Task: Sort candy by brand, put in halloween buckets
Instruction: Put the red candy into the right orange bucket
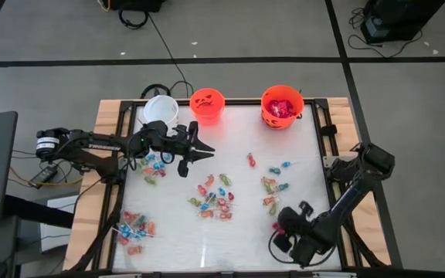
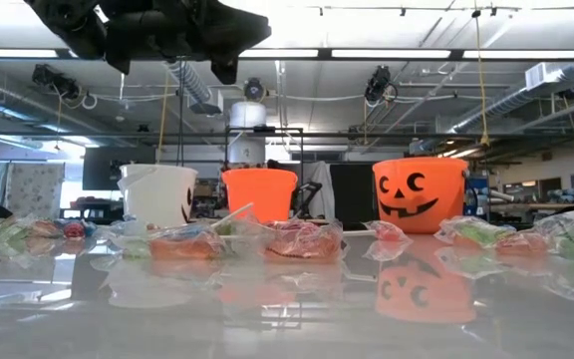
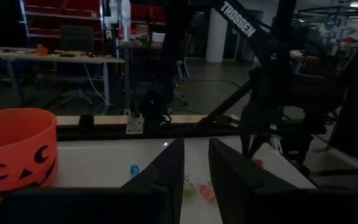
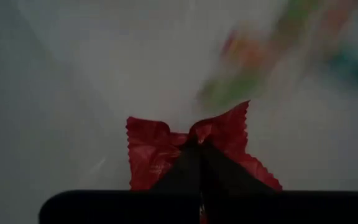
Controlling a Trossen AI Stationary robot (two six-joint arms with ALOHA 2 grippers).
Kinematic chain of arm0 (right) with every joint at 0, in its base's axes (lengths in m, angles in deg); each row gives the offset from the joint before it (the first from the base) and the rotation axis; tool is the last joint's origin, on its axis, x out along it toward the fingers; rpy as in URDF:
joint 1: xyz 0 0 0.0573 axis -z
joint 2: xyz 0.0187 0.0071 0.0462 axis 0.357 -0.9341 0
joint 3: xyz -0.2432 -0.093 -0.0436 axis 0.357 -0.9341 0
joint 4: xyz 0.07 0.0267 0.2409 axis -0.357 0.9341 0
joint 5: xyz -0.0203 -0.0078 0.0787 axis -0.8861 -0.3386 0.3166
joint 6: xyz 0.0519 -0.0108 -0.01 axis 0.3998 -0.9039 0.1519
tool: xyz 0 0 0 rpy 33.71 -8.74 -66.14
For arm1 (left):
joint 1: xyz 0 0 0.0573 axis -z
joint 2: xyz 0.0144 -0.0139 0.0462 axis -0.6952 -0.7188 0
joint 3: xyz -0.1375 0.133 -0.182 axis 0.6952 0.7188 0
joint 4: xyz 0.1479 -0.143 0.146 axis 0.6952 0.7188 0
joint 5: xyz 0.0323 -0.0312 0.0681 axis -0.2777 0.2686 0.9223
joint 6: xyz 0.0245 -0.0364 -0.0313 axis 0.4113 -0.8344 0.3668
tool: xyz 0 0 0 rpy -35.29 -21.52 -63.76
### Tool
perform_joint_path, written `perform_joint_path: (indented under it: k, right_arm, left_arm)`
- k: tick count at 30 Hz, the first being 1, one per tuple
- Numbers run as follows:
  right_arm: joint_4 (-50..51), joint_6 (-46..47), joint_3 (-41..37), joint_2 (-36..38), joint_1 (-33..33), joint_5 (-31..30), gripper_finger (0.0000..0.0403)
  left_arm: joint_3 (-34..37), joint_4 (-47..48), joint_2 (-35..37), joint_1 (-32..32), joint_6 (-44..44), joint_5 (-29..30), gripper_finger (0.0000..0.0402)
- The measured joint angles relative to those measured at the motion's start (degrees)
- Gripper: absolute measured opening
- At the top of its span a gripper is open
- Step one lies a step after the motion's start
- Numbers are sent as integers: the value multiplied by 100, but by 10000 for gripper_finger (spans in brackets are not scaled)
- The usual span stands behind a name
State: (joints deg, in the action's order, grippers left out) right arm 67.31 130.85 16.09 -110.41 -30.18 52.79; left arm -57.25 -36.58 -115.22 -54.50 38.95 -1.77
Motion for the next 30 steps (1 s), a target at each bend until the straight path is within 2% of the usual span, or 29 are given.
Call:
perform_joint_path:
  k: [4, 9, 12, 15, 21, 23, 27, 30]
  right_arm:
    - [898, -683, 7, 355, 318, -1323, 4]
    - [1992, -900, -211, 635, 894, -3299, 2]
    - [2526, -1152, -371, 869, 1495, -3902, 2]
    - [2823, -1478, -520, 1206, 2237, -4069, 2]
    - [2756, -2826, -651, 2088, 3765, -4460, 2]
    - [2643, -3207, -651, 2397, 4283, -4419, 2]
    - [2017, -3951, -651, 2926, 5412, -3700, 4]
    - [1145, -4930, -651, 3147, 6068, -3016, 11]
  left_arm:
    - [3, 83, 0, 23, -118, 129, 80]
    - [248, 141, 0, 381, -112, 1453, 80]
    - [345, 132, 0, 556, -99, 1768, 80]
    - [374, 201, 0, 664, -96, 1794, 80]
    - [376, 378, 0, 813, -94, 1807, 80]
    - [376, 378, 0, 811, -94, 1811, 80]
    - [376, 378, 0, 783, -94, 1944, 80]
    - [376, 382, 0, 736, -92, 2216, 80]
